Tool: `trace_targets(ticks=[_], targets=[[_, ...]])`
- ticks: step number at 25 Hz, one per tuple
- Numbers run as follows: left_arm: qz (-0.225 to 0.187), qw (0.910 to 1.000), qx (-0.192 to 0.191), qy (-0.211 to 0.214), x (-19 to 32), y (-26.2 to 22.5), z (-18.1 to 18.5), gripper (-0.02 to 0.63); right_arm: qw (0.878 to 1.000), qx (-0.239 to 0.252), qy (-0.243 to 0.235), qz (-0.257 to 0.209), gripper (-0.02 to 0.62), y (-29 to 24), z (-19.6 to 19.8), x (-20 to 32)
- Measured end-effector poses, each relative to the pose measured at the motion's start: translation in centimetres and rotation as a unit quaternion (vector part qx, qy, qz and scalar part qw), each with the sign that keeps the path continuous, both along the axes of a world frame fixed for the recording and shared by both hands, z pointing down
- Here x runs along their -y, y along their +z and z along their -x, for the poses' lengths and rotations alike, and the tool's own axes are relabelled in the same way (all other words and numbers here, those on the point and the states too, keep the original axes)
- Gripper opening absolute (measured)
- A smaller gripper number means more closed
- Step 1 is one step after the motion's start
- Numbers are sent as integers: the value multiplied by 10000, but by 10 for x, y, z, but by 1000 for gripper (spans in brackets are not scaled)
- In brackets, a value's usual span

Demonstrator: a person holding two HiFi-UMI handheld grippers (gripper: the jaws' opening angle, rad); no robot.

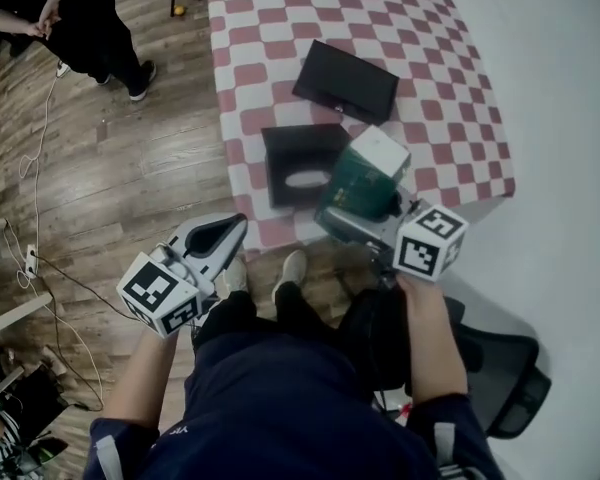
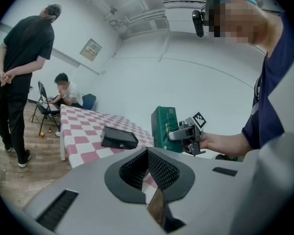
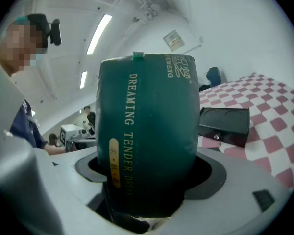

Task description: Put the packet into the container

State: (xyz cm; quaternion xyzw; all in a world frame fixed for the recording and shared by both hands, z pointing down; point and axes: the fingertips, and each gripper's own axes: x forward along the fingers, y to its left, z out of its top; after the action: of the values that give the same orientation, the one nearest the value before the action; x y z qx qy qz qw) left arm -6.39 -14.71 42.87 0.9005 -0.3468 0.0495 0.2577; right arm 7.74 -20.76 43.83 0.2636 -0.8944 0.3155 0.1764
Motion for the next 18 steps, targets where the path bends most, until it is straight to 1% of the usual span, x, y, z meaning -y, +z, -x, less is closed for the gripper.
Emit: trace_targets(ticks=[2,4,6,8,9,11,15,18], targets=[[61,9999,11,-134,3,4,-4,25,9973,-555,-408,-236,446,12,2,10],[106,9996,12,-259,5,6,-8,25,9892,-1113,-822,-482,446,23,5,18],[144,9992,23,-379,6,9,-9,25,9769,-1590,-1229,-723,446,34,9,26],[180,9986,28,-503,6,11,-9,25,9610,-2036,-1619,-942,446,44,12,32],[199,9982,27,-568,6,12,-9,25,9511,-2267,-1822,-1044,446,50,14,34],[237,9973,25,-690,5,14,-8,25,9270,-2733,-2246,-1248,446,61,16,36],[264,9962,7,-825,5,19,-7,25,8733,-3515,-2992,-1561,446,85,15,37],[290,9956,-29,-887,6,23,-6,25,8336,-3988,-3456,-1631,446,101,13,36]])
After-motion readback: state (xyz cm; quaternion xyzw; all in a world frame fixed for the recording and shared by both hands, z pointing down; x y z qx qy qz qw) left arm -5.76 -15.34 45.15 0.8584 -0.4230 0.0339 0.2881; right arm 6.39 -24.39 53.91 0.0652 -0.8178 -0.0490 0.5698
